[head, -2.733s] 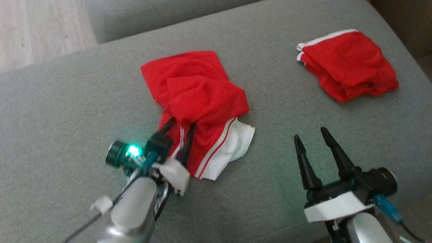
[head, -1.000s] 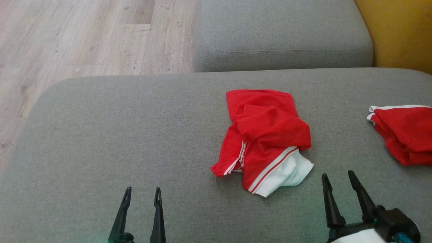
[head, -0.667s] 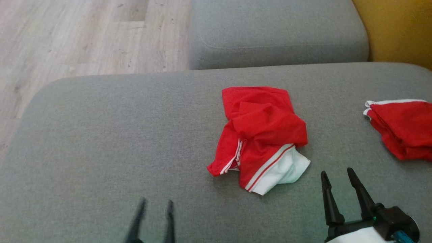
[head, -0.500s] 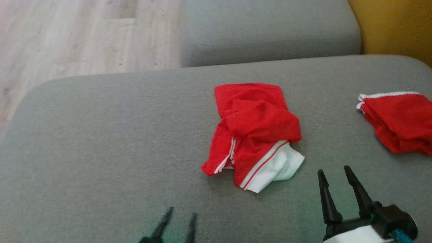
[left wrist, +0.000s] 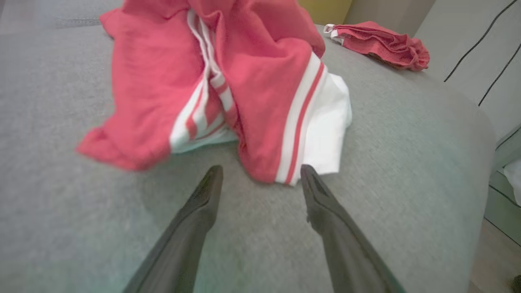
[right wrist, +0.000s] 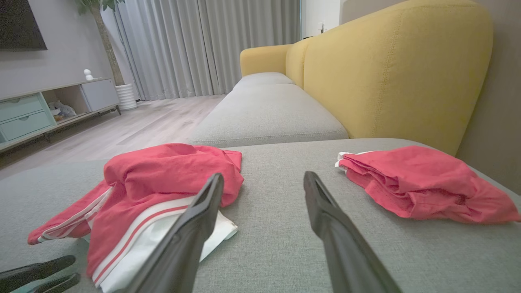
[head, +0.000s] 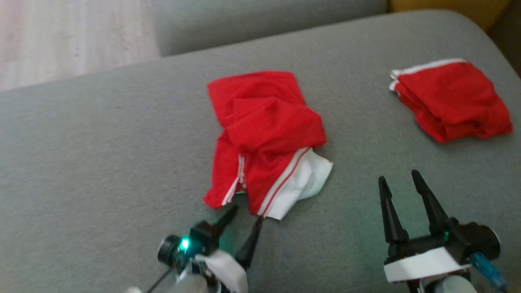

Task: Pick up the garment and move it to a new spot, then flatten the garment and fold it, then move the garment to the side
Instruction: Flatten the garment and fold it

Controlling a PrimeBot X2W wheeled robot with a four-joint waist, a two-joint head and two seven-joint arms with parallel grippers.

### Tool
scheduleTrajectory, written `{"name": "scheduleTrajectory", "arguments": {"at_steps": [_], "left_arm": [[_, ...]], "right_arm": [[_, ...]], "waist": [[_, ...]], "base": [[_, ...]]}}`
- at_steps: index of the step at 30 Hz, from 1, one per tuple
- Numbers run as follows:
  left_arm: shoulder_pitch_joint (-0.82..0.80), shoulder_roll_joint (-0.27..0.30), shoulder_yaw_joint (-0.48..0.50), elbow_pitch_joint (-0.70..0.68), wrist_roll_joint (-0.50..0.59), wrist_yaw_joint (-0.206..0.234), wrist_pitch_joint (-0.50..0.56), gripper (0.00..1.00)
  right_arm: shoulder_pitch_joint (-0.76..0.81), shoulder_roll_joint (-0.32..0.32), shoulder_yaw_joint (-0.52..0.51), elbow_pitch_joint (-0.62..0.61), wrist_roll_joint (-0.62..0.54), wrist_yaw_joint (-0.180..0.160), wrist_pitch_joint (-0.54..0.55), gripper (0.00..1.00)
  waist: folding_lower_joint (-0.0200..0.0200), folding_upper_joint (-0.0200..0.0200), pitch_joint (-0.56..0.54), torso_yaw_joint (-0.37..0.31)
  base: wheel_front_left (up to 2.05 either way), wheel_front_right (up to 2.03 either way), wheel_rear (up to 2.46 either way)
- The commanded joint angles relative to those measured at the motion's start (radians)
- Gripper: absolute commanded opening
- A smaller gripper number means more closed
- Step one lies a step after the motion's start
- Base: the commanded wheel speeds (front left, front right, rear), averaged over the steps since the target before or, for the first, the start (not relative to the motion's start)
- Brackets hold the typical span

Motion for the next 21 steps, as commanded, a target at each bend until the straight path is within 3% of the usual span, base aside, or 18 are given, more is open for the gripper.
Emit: {"name": "scheduleTrajectory", "arguments": {"at_steps": [1,5,7,15,21], "left_arm": [[-0.038,-0.002,0.013,-0.008,-0.012,0.006,-0.01,1.0],[-0.111,-0.002,-0.029,0.024,-0.095,0.001,-0.011,1.0],[-0.141,-0.002,-0.062,0.029,-0.113,-0.008,-0.012,0.0],[-0.306,-0.002,-0.121,-0.114,-0.107,-0.032,-0.013,0.0],[-0.639,0.001,-0.097,-0.203,-0.104,-0.041,-0.012,0.0]], "right_arm": [[-0.042,-0.017,0.029,-0.036,0.002,0.002,-0.004,1.0],[-0.062,-0.015,0.038,-0.041,0.01,0.002,-0.004,1.0],[-0.068,-0.014,0.04,-0.04,0.013,0.002,-0.004,1.0],[-0.07,-0.007,0.029,-0.035,0.014,0.002,-0.004,1.0],[-0.063,-0.002,0.034,-0.035,0.021,0.002,-0.004,1.0]], "waist": [[-0.0002,0.0,0.044,-0.042],[-0.0002,0.0,0.079,-0.079],[-0.0002,0.0,0.087,-0.094],[-0.0002,0.0,0.071,-0.117],[-0.0002,0.0,0.033,-0.113]], "base": [[0.0,0.0,0.0],[0.0,0.0,0.0],[0.0,0.0,0.0],[0.0,0.0,0.0],[0.0,0.0,0.0]]}}
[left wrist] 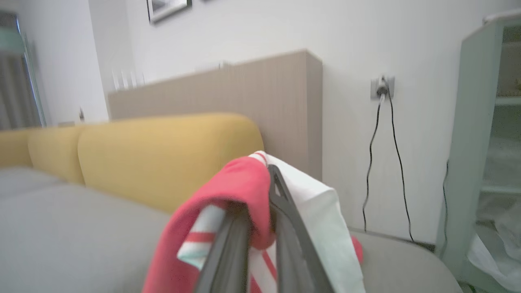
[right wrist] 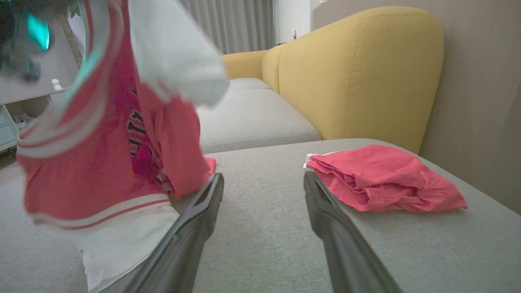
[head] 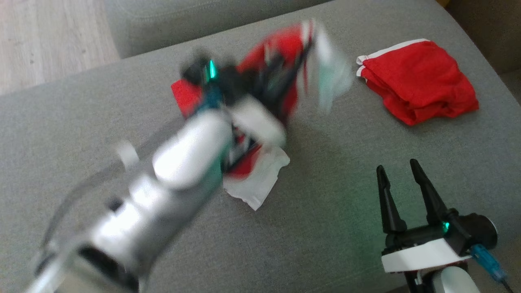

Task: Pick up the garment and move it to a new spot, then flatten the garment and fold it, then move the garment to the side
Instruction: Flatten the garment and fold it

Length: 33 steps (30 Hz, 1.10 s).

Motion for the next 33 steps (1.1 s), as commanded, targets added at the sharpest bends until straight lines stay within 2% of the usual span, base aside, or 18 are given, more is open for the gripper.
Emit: {"name": "scheduleTrajectory", "arguments": {"at_steps": [1,6,10,14,16,20,26,33], "left_arm": [[-0.102,0.008,0.048,-0.04,-0.018,-0.005,-0.008,0.0],[-0.343,0.081,0.13,-0.075,-0.149,-0.005,-0.006,0.0],[-0.345,0.168,0.182,-0.112,-0.259,-0.006,0.002,0.0],[-0.115,0.262,0.219,-0.156,-0.39,-0.001,0.052,0.0],[0.055,0.313,0.215,-0.179,-0.428,0.018,0.059,0.0],[0.391,0.374,0.231,-0.201,-0.506,0.065,0.025,0.0],[0.696,0.39,0.282,-0.215,-0.553,0.087,-0.007,0.0],[0.79,0.394,0.357,-0.225,-0.494,0.118,-0.012,0.0]], "right_arm": [[-0.017,-0.004,0.028,-0.028,0.004,0.002,-0.004,1.0],[-0.006,-0.004,0.039,-0.032,0.025,0.002,-0.004,1.0],[0.013,-0.004,0.02,-0.036,0.031,0.002,-0.004,1.0],[0.034,-0.004,-0.002,-0.039,0.033,0.002,-0.004,1.0],[0.042,-0.004,-0.01,-0.04,0.032,0.002,-0.004,1.0],[0.05,-0.004,-0.017,-0.043,0.025,0.002,-0.004,1.0],[0.051,-0.004,-0.037,-0.042,0.016,0.002,-0.004,1.0],[0.057,-0.004,-0.044,-0.035,0.001,0.002,-0.004,1.0]], "waist": [[0.0,0.0,-0.012,0.001],[0.0,0.0,-0.036,0.001],[0.0,0.0,-0.053,0.025],[0.0,0.0,-0.068,0.057],[0.0,0.0,-0.072,0.076],[0.0,0.0,-0.07,0.113],[0.0,0.0,-0.06,0.162],[0.0,0.0,-0.056,0.211]], "base": [[0.0,0.0,0.0],[0.0,0.0,0.0],[0.0,0.0,0.0],[0.0,0.0,0.0],[0.0,0.0,0.0],[0.0,0.0,0.0],[0.0,0.0,0.0],[0.0,0.0,0.0]]}}
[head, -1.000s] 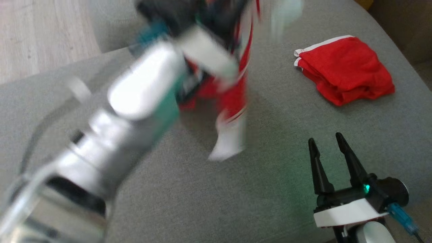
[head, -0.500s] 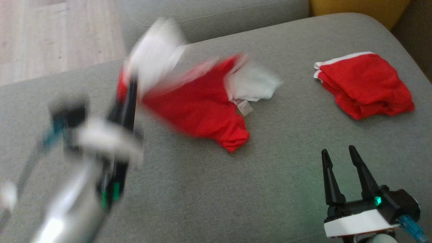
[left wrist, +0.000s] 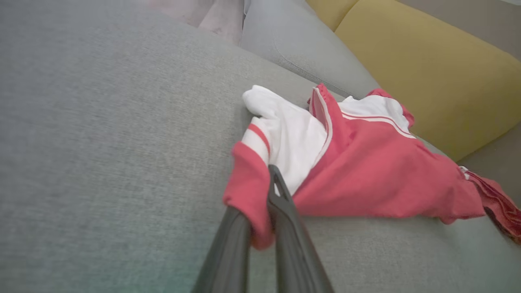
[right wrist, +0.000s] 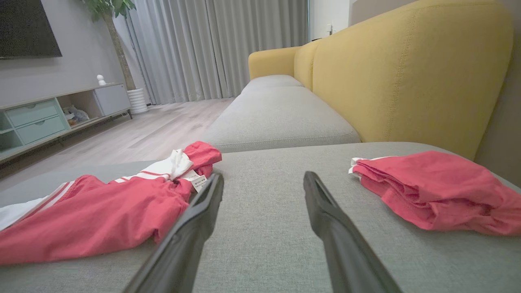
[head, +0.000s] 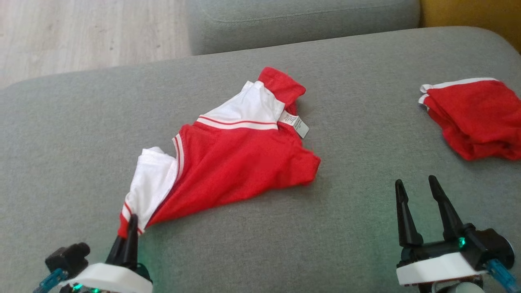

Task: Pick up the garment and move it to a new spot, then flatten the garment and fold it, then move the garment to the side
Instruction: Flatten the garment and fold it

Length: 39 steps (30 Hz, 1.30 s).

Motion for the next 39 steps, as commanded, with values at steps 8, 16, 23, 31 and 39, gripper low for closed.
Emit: {"name": "scheduleTrajectory", "arguments": {"at_steps": [8,16,23,31,39], "left_arm": [[-0.09,0.11,0.12,-0.098,0.126,0.136,-0.008,1.0],[-0.321,0.253,0.034,-0.225,0.298,0.15,0.177,1.0],[-0.411,0.379,-0.108,-0.274,0.426,0.086,0.431,1.0],[-0.38,0.501,-0.223,-0.397,0.613,0.112,0.56,1.0],[-0.406,0.55,-0.274,-0.422,0.768,0.157,0.649,1.0]], "right_arm": [[-0.027,-0.005,0.042,-0.025,-0.004,0.002,-0.004,1.0],[-0.058,-0.005,0.051,-0.024,-0.012,0.002,-0.004,1.0],[-0.084,-0.006,0.053,-0.027,-0.005,0.002,-0.004,1.0],[-0.086,-0.006,0.034,-0.029,0.001,0.002,-0.004,1.0],[-0.106,-0.006,0.043,-0.027,0.004,0.002,-0.004,1.0]], "waist": [[0.0001,0.0,0.021,0.021],[0.0001,0.0,0.069,0.013],[0.0001,0.0,0.113,-0.021],[0.0001,0.0,0.145,-0.026],[0.0001,0.0,0.163,-0.029]], "base": [[0.0,0.0,0.0],[0.0,0.0,0.0],[0.0,0.0,0.0],[0.0,0.0,0.0],[0.0,0.0,0.0]]}}
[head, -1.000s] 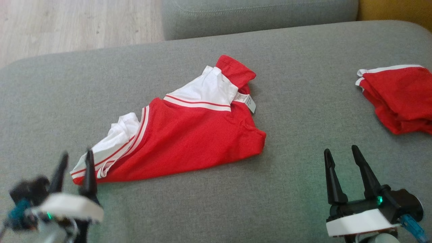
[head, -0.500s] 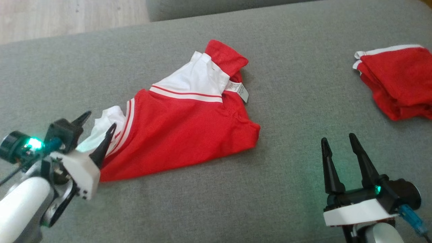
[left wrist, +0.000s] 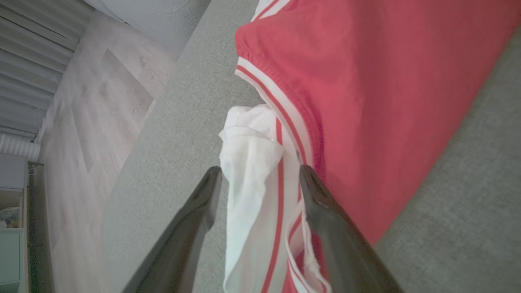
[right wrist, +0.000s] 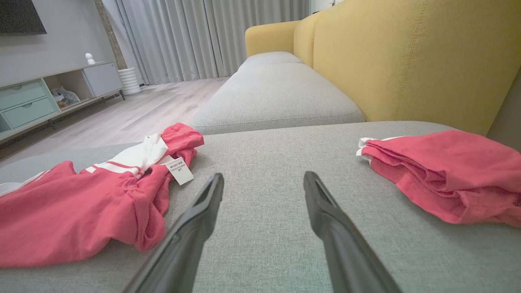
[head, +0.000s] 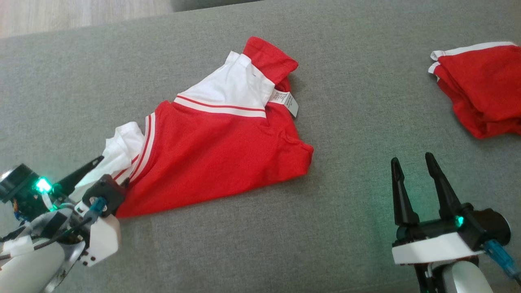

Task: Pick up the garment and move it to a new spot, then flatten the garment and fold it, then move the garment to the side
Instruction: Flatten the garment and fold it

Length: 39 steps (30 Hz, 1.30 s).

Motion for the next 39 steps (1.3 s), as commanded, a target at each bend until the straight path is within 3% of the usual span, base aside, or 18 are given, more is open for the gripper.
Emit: {"name": "scheduleTrajectory", "arguments": {"at_steps": [1,10,19,20,22,31,34,36,38,39], "left_arm": [[-0.059,0.051,0.049,-0.019,0.018,0.018,0.001,1.0],[-0.076,0.033,0.055,0.053,0.053,0.054,-0.071,1.0],[-0.091,-0.001,0.051,0.116,0.025,0.031,-0.118,0.99],[-0.092,-0.005,0.049,0.123,0.024,0.03,-0.119,0.89],[-0.095,-0.012,0.046,0.139,0.018,0.024,-0.122,0.82],[-0.124,-0.033,0.037,0.185,0.03,0.016,-0.154,0.96],[-0.14,-0.044,0.031,0.195,0.037,0.01,-0.156,0.95],[-0.15,-0.049,0.028,0.204,0.039,0.004,-0.162,0.7],[-0.158,-0.054,0.026,0.214,0.04,0.0,-0.168,0.0],[-0.16,-0.055,0.025,0.219,0.04,-0.002,-0.168,0.0]], "right_arm": [[-0.029,-0.006,0.027,-0.029,0.007,0.002,-0.004,1.0],[-0.035,-0.006,0.024,-0.029,0.012,0.002,-0.004,1.0],[-0.04,-0.01,0.018,-0.032,0.009,0.002,-0.004,1.0],[-0.04,-0.011,0.018,-0.033,0.009,0.002,-0.004,1.0],[-0.04,-0.012,0.018,-0.034,0.009,0.002,-0.004,1.0],[-0.043,-0.017,0.02,-0.034,0.009,0.002,-0.004,1.0],[-0.043,-0.017,0.022,-0.033,0.01,0.002,-0.004,1.0],[-0.044,-0.017,0.026,-0.033,0.011,0.002,-0.004,1.0],[-0.045,-0.018,0.028,-0.032,0.012,0.002,-0.004,1.0],[-0.045,-0.018,0.028,-0.031,0.012,0.002,-0.004,1.0]], "waist": [[-0.0001,0.0,0.003,-0.002],[-0.0001,0.0,0.016,-0.011],[-0.0001,0.0,0.023,-0.007],[-0.0001,0.0,0.024,-0.007],[-0.0001,0.0,0.025,-0.006],[-0.0001,0.0,0.034,-0.01],[-0.0001,0.0,0.037,-0.012],[-0.0001,0.0,0.039,-0.015],[-0.0001,0.0,0.039,-0.019],[-0.0001,0.0,0.038,-0.021]], "base": [[0.0,0.0,0.0],[0.0,0.0,0.0],[0.0,0.0,0.0],[0.0,0.0,0.0],[0.0,0.0,0.0],[0.0,0.0,0.0],[0.0,0.0,0.0],[0.0,0.0,0.0],[0.0,0.0,0.0],[0.0,0.0,0.0]]}}
